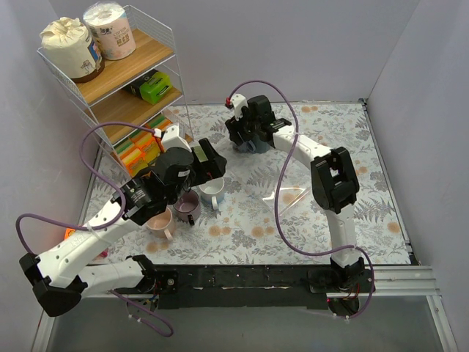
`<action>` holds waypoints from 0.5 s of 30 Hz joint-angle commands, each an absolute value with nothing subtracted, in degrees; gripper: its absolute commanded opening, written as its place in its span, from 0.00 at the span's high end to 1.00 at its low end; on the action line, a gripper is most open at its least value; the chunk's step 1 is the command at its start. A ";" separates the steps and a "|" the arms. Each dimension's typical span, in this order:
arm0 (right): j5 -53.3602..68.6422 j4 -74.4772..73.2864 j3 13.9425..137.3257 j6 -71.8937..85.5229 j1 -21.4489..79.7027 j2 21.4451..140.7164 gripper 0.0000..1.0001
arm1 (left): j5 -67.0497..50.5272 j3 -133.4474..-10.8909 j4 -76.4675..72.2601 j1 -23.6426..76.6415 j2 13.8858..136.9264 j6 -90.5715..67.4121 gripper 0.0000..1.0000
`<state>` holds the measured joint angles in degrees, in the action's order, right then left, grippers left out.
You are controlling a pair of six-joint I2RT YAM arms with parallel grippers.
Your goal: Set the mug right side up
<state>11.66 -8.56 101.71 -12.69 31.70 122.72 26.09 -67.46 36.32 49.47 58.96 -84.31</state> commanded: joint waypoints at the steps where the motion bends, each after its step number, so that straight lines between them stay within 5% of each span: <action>1: 4.32 -5.36 104.33 -12.84 31.11 124.01 0.33 | 25.93 -69.35 35.95 49.57 59.76 -82.97 0.02; 10: 3.51 -7.29 104.68 -9.07 29.89 125.07 0.32 | 25.66 -68.82 35.68 49.57 60.29 -82.79 0.02; 15: 12.73 -7.82 101.43 -6.68 27.95 124.02 0.33 | 25.40 -68.20 35.60 49.57 60.03 -82.79 0.02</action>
<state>6.66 -8.58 102.30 -9.26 29.61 124.22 25.76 -67.64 35.77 49.47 60.69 -83.66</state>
